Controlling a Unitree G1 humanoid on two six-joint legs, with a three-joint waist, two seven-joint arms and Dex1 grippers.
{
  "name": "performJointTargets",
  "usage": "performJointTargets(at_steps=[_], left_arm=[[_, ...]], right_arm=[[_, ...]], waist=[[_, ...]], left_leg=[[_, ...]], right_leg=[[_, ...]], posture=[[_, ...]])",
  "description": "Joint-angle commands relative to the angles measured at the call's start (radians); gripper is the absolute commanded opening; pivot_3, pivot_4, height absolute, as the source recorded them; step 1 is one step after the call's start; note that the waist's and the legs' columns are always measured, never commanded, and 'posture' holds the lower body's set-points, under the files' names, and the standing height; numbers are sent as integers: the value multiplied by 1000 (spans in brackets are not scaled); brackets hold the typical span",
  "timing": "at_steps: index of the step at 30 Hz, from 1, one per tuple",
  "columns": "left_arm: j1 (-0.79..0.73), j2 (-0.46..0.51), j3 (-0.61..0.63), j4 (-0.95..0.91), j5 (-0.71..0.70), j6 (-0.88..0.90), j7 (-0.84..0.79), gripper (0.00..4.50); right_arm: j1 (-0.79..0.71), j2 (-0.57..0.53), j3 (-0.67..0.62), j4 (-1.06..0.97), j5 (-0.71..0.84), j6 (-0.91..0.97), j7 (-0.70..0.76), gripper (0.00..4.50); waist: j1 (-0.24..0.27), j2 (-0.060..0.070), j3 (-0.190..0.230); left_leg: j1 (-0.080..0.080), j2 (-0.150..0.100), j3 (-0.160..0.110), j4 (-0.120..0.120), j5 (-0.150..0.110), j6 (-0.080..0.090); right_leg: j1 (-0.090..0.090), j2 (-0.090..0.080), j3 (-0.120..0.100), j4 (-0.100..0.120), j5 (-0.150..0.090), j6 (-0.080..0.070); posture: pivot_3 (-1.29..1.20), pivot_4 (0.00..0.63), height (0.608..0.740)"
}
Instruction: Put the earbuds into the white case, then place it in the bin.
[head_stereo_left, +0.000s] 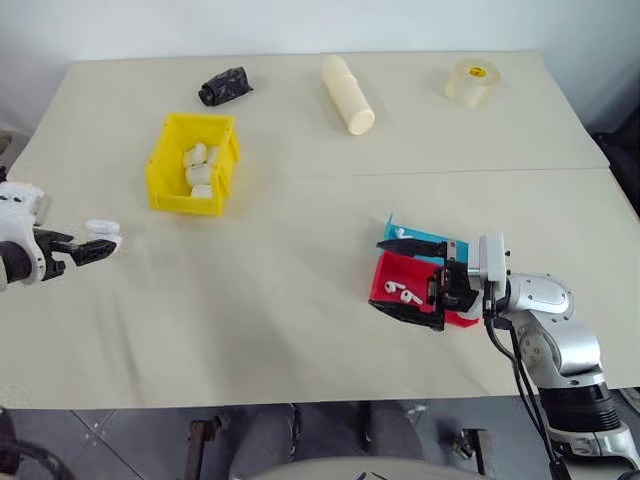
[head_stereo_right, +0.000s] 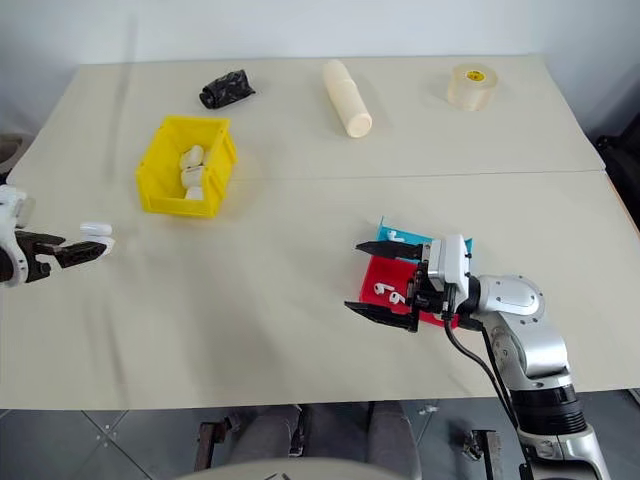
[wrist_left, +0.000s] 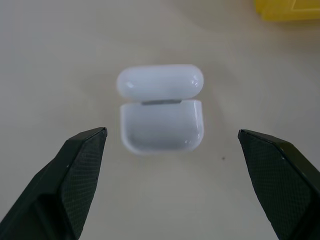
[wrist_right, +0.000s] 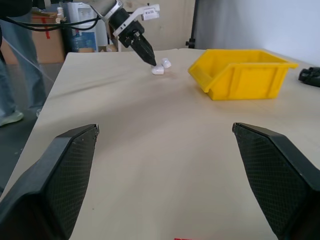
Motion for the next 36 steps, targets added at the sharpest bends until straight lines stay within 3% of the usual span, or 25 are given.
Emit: performJointTargets(at_steps=[1,7,11,22,36], left_arm=[[-122,6,-76,146,110,-67,-41,4467],[-330,-45,-163,383,226,-119,-69,4467],[-390,-77,-199,445,281,-122,-103,4467],[-407,-113,-206,495,343,-97,-79,4467],[-377,-71,-233,490,389,-91,-157,4467]], right_arm=[[10,-3,-16,-61,16,3,-18,4500],[14,-2,-16,-69,13,0,-36,4500],[21,-1,-16,-79,12,-2,-49,4500],[39,4,-8,-92,9,-8,-71,4500],[41,3,-5,-97,7,-5,-80,4500]], waist=[[-3,-1,0],[1,-2,0],[1,-3,0],[0,-4,0],[-2,-4,0]], left_leg=[[0,0,1,0,0,0],[0,0,3,1,0,0],[0,0,3,2,0,0],[0,0,3,3,0,0],[0,0,3,3,0,0]], right_leg=[[-1,0,-1,0,0,0],[-1,0,-4,1,0,0],[-1,0,-4,1,0,0],[-1,0,-4,3,0,0],[-1,0,-4,4,0,0]], posture=[[0,150,740],[0,150,740],[0,150,740],[0,150,740],[0,150,740]])
